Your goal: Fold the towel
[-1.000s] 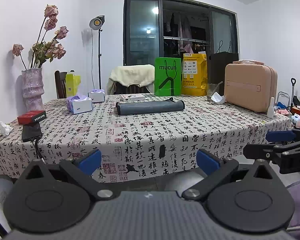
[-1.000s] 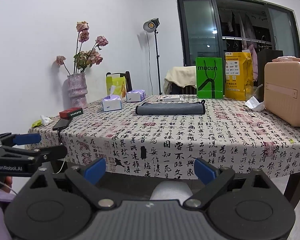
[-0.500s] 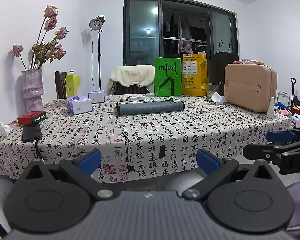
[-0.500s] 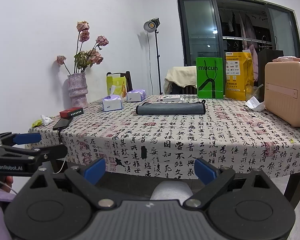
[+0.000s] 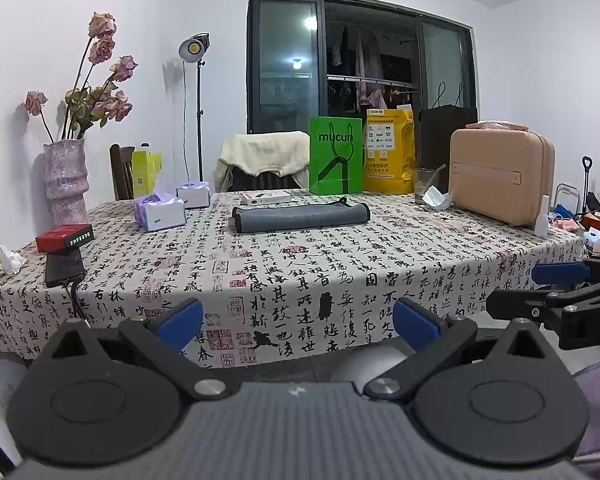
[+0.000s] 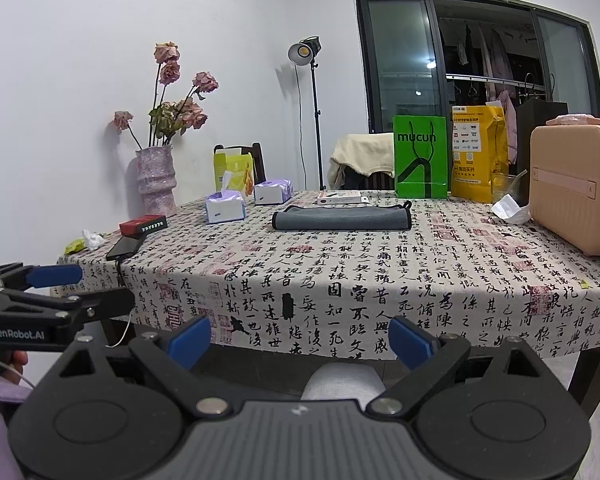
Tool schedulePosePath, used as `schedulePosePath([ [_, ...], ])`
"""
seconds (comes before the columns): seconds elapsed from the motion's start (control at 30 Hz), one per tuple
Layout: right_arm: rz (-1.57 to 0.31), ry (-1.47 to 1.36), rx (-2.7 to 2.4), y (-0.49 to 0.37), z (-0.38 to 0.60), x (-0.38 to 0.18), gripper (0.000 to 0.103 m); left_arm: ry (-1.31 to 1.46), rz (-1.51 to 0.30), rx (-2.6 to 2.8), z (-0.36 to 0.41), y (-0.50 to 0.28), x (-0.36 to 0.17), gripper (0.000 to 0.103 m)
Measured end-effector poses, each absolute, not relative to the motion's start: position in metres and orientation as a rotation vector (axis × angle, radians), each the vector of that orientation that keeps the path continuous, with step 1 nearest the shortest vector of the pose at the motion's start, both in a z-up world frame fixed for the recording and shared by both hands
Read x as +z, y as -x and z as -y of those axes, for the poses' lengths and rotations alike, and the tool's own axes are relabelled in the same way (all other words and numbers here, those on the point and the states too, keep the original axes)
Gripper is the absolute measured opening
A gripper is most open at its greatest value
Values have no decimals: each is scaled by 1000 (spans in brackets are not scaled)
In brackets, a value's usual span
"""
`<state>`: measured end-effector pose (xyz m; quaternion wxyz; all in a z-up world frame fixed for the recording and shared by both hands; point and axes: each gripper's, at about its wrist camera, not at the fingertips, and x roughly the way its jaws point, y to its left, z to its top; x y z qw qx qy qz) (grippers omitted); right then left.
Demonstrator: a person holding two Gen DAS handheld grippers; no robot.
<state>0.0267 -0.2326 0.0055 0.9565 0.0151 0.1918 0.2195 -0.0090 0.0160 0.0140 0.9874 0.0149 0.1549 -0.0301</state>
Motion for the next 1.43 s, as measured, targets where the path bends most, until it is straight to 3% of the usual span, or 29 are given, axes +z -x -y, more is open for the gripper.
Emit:
schedulePosePath([
  [1.43,-387,-27,441,-29,234,4,97,-7,-357,-90,-18,0,10,103],
])
